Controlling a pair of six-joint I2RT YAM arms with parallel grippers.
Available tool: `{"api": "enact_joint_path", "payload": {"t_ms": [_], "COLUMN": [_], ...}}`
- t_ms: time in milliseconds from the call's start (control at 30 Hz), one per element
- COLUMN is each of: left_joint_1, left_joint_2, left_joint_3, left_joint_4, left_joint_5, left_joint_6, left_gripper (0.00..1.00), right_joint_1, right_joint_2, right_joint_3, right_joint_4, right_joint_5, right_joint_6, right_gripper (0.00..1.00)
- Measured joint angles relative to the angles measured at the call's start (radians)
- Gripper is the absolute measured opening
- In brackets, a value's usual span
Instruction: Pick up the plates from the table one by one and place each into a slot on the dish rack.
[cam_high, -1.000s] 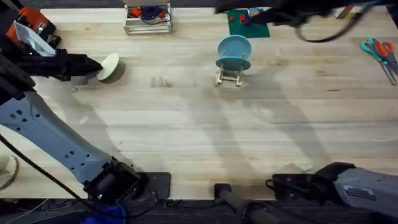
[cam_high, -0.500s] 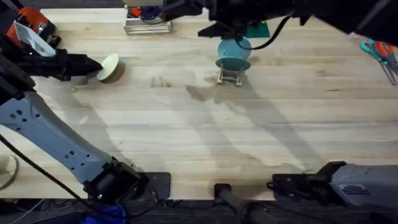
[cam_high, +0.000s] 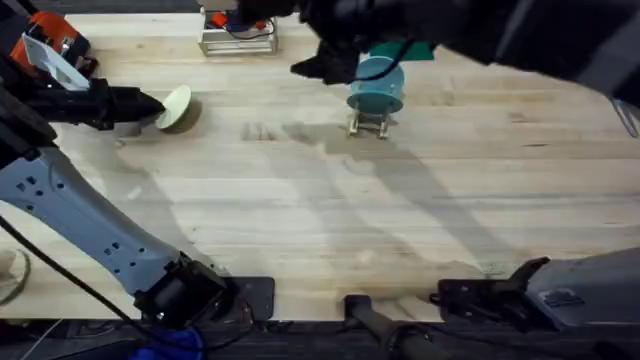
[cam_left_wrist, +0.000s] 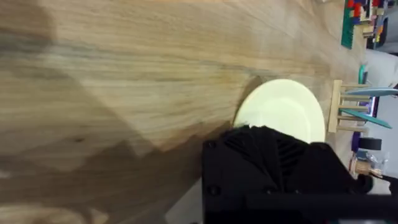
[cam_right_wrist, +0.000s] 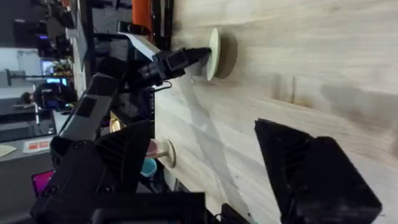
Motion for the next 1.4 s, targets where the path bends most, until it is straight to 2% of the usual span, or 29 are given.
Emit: {"api": "enact_joint_path", "payload": {"t_ms": [167,400,600,833,1033,1133,1400], "left_joint_1": [0.0,0.0,0.0,0.0,0.0,0.0,0.0], "left_joint_2": [0.0,0.0,0.0,0.0,0.0,0.0,0.0], "left_joint_3": [0.0,0.0,0.0,0.0,0.0,0.0,0.0], "left_joint_4": [0.001,0.002,0.002,0.002,0.002,0.003,0.004], "left_joint_5": [0.0,0.0,0.0,0.0,0.0,0.0,0.0], "left_joint_6": [0.0,0.0,0.0,0.0,0.0,0.0,0.0], "left_gripper": [0.04,0.04,0.041,0.041,0.041,0.041,0.041], "right_joint_1": [0.035,0.076,0.092,0.124,0.164,0.183,0.224], "right_joint_2": [0.069,0.112,0.17,0.329,0.47,0.522,0.627], "right_joint_3": [0.0,0.031,0.145,0.371,0.51,0.55,0.562], "right_joint_4": [0.027,0.006,-0.012,-0.11,-0.115,-0.105,0.029], "right_joint_5": [0.014,0.107,0.138,0.154,0.153,0.153,0.15], "right_joint_6": [0.045,0.062,0.048,0.012,-0.012,-0.015,-0.017], "right_gripper": [0.994,0.994,0.994,0.994,0.995,0.995,0.993]}}
